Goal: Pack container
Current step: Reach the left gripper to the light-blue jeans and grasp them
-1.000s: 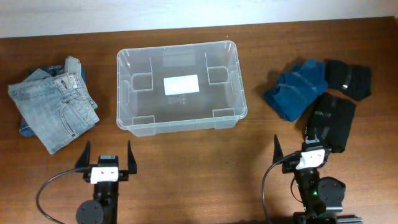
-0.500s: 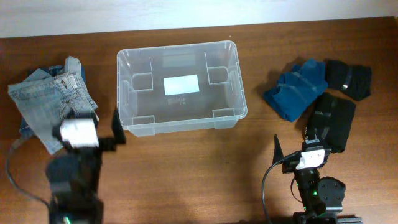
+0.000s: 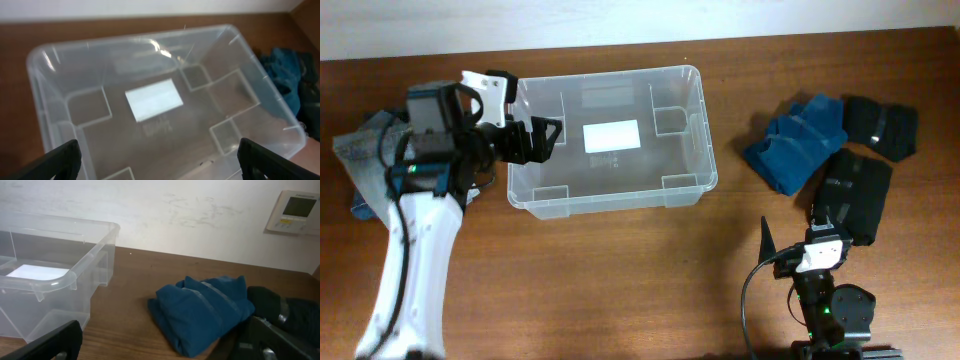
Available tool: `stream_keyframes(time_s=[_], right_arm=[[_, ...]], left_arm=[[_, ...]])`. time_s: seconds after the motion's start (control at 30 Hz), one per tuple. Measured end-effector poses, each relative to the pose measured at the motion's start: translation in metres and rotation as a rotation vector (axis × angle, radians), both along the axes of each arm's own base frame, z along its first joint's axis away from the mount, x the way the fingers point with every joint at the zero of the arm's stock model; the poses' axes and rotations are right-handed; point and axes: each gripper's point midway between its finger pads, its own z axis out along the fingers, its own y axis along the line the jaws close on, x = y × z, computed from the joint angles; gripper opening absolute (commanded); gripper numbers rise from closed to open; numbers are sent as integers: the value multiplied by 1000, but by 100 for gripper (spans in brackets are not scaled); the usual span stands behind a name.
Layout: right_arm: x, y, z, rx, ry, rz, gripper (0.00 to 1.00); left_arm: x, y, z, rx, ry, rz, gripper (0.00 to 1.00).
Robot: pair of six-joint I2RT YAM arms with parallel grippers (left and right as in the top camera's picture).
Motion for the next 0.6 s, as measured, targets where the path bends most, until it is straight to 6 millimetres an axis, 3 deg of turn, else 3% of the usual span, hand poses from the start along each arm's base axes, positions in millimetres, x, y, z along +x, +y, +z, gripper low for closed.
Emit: stream_keyframes(time_s=[0.13,0.33,0.43,0.6], right_arm=[[0,0,0,0,0,0,98],[0,0,0,0,0,0,98],[0,0,0,0,0,0,98],[0,0,0,0,0,0,98]], left_arm=[[9,24,-23,-35,74,62,100],[6,122,-12,-95,123,366,99],[-11,162,-24,-63,206,517,99],[-38,200,-47,88,328,703,99]])
